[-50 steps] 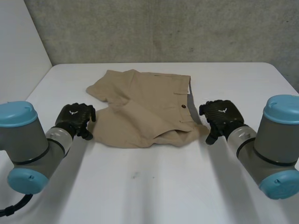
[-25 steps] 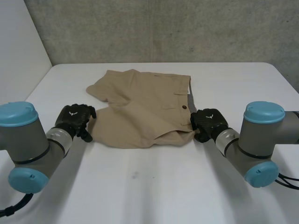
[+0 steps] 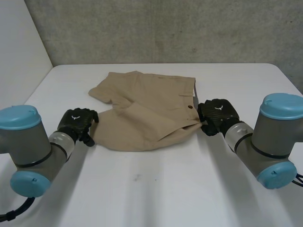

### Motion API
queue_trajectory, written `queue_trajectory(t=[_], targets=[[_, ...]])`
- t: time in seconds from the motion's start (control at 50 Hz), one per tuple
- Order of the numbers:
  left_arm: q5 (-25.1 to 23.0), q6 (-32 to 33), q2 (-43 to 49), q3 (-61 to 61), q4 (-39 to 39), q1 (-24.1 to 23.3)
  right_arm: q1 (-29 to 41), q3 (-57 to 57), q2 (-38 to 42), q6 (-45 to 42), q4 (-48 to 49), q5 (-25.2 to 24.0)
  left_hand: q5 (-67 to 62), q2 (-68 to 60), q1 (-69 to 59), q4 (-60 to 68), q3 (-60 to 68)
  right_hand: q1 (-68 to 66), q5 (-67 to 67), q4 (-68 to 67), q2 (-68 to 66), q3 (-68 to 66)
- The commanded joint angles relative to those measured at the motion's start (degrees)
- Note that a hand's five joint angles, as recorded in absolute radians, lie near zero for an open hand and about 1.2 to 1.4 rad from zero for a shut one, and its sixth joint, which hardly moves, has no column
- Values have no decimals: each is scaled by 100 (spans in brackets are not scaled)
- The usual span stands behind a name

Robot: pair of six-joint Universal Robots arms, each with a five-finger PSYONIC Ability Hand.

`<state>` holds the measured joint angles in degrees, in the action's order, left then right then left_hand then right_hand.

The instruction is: Fold the shorts.

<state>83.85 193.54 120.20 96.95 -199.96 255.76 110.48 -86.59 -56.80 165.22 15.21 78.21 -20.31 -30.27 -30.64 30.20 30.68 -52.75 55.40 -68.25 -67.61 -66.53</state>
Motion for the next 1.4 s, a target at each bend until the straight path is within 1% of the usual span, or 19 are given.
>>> queue_trajectory(t=[0.02,0.18,0.34,0.36,0.44,0.46,0.58,0.62,0.66,0.7,0.84,0.98,1.0,1.02,1.08,1.18,1.28,1.36,1.4], targets=[[-9,-1,118,0,1,-61,35,-16,28,-42,-1,18,-749,-753,-715,760,712,-2725,1460,-1175,-1239,-1347],[-9,-1,100,79,10,-219,44,-25,64,-60,8,18,-951,-954,-917,962,914,-2725,1460,-1175,-1239,-1347],[8,-1,118,44,-16,-299,44,-25,81,-69,8,18,-1690,-1694,-1657,1702,1654,-2725,1460,-1175,-1239,-1347],[8,-9,127,35,-16,-299,44,-25,81,-69,8,27,-1858,-1861,-1824,1869,1821,-2725,1460,-1175,-1239,-1347],[17,-9,293,-18,-139,-273,44,-25,90,-77,8,27,-3554,-3557,-3520,3565,3517,-2725,1460,-1175,-1239,-1347],[26,-9,328,-18,-227,-246,44,-16,90,-77,8,27,-4857,-4861,-4824,4869,4821,-2725,1460,-1175,-1239,-1347],[-18,-27,110,44,-272,-211,44,2,55,-244,-53,220,-4969,-4973,-4936,4980,4932,-2725,1460,-1175,-1239,-1347],[0,-62,-320,105,-123,-211,44,10,11,-393,-79,308,-4969,-4973,-4936,4980,4932,-2725,1460,-1175,-1239,-1347],[0,-53,-601,166,114,-255,44,11,-68,-744,-220,431,-4969,-4973,-4936,4980,4932,-2725,1460,-1175,-1239,-1347],[-9,-18,-988,263,606,-272,44,-16,-190,-1051,-413,458,-4969,-4973,-4936,4980,4932,-2725,1460,-1175,-1239,-1347],[-18,-1,-2016,386,2020,-255,158,-156,-841,-2537,-1810,467,-4969,-4973,-4936,4980,4932,-2725,1460,-1175,-1239,-1347],[-18,254,-2343,588,3295,-193,141,-288,-1342,-3566,-3374,484,-4969,-4973,-4936,4980,4932,-2725,1460,-1175,-1239,-1347],[-9,411,-2352,632,3602,-193,132,-314,-1369,-3645,-3541,484,-4969,-4973,-4936,4980,4932,-2725,1460,-1175,-1239,-1347],[-18,491,-2343,650,3744,-193,123,-349,-1395,-3741,-3821,458,-4969,-4973,-4936,4980,4932,-2725,1460,-1175,-1239,-1347],[-9,693,-2291,729,4026,-211,149,-359,-1395,-3813,-4061,405,-4969,-4973,-4936,4980,4932,-2725,1460,-1175,-1239,-1347],[34,738,-2001,738,4009,-193,184,-393,-1203,-3795,-4078,440,-4969,-4973,-4936,4980,4932,-2725,1460,-1175,-1239,-1347],[70,799,-1675,642,4254,-404,176,-569,-1061,-3892,-4491,406,-4969,-4973,-4936,4980,4932,-2725,1460,-1175,-1239,-1347],[9,983,-1728,580,4965,-641,132,-675,-1140,-4023,-4983,195,-4969,-4973,-4936,4980,4932,-2725,1460,-1175,-1239,-1347],[-9,1281,-1903,615,5501,-712,114,-727,-1306,-4076,-5141,63,-4969,-4973,-4936,4980,4932,-2725,1460,-1175,-1239,-1347]])
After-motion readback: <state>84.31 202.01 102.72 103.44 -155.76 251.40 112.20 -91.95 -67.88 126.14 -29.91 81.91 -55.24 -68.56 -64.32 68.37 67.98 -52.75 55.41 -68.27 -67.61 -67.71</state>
